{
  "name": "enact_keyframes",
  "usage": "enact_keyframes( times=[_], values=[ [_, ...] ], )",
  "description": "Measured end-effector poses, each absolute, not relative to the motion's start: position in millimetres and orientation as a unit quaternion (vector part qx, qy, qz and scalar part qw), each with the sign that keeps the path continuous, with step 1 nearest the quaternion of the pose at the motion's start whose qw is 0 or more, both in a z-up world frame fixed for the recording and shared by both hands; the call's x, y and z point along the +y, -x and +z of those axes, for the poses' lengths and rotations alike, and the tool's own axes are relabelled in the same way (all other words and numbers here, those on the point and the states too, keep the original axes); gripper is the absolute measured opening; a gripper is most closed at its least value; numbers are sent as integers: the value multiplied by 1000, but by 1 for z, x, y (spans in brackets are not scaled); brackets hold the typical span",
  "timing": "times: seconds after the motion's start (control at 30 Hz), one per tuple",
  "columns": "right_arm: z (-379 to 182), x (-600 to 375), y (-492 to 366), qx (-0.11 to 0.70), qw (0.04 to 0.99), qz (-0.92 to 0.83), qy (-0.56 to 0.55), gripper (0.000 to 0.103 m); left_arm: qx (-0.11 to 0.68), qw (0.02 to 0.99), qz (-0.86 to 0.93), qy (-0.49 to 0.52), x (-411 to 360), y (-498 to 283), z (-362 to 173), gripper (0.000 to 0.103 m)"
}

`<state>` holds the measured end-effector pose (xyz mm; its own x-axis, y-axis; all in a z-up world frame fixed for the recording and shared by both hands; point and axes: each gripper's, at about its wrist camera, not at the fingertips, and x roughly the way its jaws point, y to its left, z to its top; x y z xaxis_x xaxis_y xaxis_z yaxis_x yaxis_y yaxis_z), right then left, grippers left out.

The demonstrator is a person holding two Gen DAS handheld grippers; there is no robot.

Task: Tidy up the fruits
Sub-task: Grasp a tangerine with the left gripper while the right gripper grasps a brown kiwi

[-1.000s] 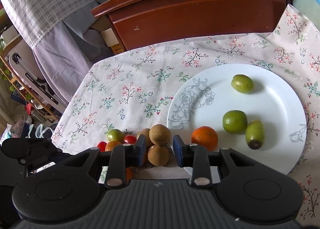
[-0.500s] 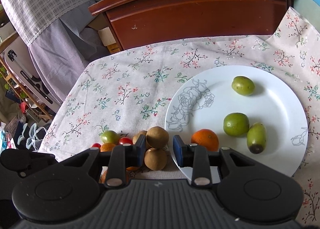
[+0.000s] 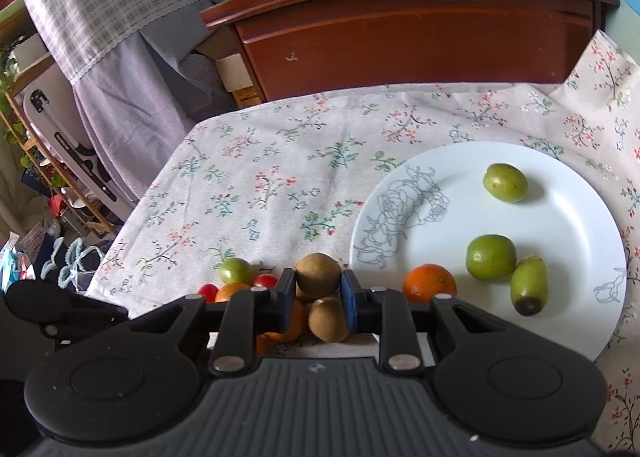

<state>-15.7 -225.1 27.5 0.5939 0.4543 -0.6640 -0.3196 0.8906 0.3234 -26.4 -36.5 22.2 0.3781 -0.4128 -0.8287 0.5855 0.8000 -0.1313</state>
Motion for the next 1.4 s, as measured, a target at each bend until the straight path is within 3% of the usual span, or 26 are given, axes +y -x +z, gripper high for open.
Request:
enact_keyframes(
  times=[0.57,0.7,0.83,0.87,1.4],
  values=[
    [30,-229,16,395,887,217,-96,24,471,818,-319,-89,-30,28,29,31],
    [30,-229,17,397,886,217,-97,24,477,811,-323,-105,-35,31,25,43],
    [33,-230,21,396,887,218,-97,24,475,814,-309,-129,-37,34,17,36],
    [33,-229,21,395,887,219,-97,24,477,812,-309,-130,-37,34,15,28],
    [61,-248,51,360,905,202,-106,24,412,856,-299,-88,-38,17,70,27]
  ],
)
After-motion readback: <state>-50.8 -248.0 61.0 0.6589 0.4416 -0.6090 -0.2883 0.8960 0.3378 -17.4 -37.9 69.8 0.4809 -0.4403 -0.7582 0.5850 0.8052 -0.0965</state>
